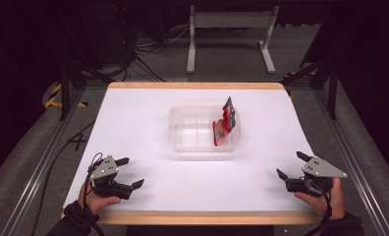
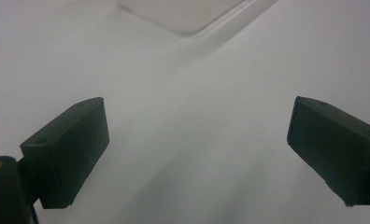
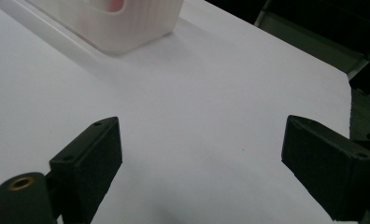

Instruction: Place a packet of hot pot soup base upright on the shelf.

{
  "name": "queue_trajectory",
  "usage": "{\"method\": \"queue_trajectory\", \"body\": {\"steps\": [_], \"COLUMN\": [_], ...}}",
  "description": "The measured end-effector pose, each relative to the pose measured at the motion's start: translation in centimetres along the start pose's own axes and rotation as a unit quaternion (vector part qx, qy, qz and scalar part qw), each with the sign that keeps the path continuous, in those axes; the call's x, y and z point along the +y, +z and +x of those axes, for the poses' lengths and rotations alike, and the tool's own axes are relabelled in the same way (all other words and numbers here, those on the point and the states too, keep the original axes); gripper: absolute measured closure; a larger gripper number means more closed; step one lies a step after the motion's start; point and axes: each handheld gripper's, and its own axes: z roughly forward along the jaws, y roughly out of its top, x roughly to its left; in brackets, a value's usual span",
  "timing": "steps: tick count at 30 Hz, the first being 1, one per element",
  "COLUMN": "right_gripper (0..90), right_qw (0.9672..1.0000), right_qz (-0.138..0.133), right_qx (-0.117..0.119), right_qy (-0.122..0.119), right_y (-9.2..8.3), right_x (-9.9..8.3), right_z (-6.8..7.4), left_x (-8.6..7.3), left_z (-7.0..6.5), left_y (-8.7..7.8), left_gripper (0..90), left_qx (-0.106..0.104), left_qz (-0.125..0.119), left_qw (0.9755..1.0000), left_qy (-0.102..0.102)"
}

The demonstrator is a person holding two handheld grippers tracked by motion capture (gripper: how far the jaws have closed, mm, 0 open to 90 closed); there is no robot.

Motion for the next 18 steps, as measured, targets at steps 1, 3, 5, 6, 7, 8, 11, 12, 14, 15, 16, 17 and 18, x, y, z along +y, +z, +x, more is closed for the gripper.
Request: {"method": "queue_trajectory", "body": {"steps": [1, 3, 5, 6, 7, 8, 11, 12, 14, 15, 16, 17, 18], "right_gripper": [13.2, 12.8, 12.9, 12.9, 12.7, 12.8, 12.5, 12.5, 12.5, 12.4, 12.4, 12.4, 12.4], "right_qw": [1.0000, 1.0000, 0.9997, 0.9997, 0.9996, 0.9995, 0.9994, 0.9994, 0.9994, 0.9995, 0.9995, 0.9995, 0.9995], "right_qz": [0.000, 0.003, -0.007, -0.007, -0.008, -0.012, -0.013, -0.013, -0.013, -0.014, -0.014, -0.014, -0.014], "right_qx": [0.000, -0.003, -0.008, -0.008, -0.010, -0.011, -0.010, -0.010, -0.009, -0.009, -0.009, -0.009, -0.009], "right_qy": [0.000, 0.006, 0.024, 0.024, 0.025, 0.028, 0.029, 0.029, 0.030, 0.029, 0.028, 0.028, 0.028], "right_y": [0.00, -0.15, -0.48, -0.48, -0.57, -0.72, -0.71, -0.71, -0.66, -0.64, -0.64, -0.65, -0.65], "right_x": [0.00, -0.28, -0.57, -0.57, -0.60, -0.66, -0.72, -0.72, -0.72, -0.72, -0.72, -0.72, -0.72], "right_z": [0.00, -0.27, -0.73, -0.73, -0.81, -0.88, -0.92, -0.92, -0.92, -0.91, -0.91, -0.92, -0.92], "left_x": [0.00, 0.00, 0.05, 0.05, 0.07, 0.09, 0.12, 0.12, 0.16, 0.17, 0.19, 0.19, 0.19], "left_z": [0.00, 0.03, 0.09, 0.09, 0.09, 0.10, 0.06, 0.06, 0.12, 0.13, 0.14, 0.14, 0.14], "left_y": [0.00, 0.00, -0.10, -0.10, -0.13, -0.13, -0.11, -0.11, -0.07, -0.05, -0.01, 0.04, 0.04], "left_gripper": [6.4, 6.4, 6.4, 6.4, 6.4, 6.4, 6.4, 6.4, 6.4, 6.4, 6.4, 6.4, 6.4], "left_qx": [0.000, 0.001, 0.002, 0.002, 0.004, 0.004, 0.002, 0.002, 0.002, 0.003, 0.003, 0.001, 0.001], "left_qz": [0.000, 0.001, -0.001, -0.001, -0.001, -0.003, -0.001, -0.001, -0.002, -0.003, -0.003, -0.002, -0.002], "left_qw": [1.0000, 1.0000, 1.0000, 1.0000, 1.0000, 1.0000, 1.0000, 1.0000, 1.0000, 1.0000, 1.0000, 1.0000, 1.0000], "left_qy": [0.000, 0.000, 0.001, 0.001, 0.000, 0.001, -0.001, -0.001, 0.000, 0.000, -0.001, -0.003, -0.003]}}
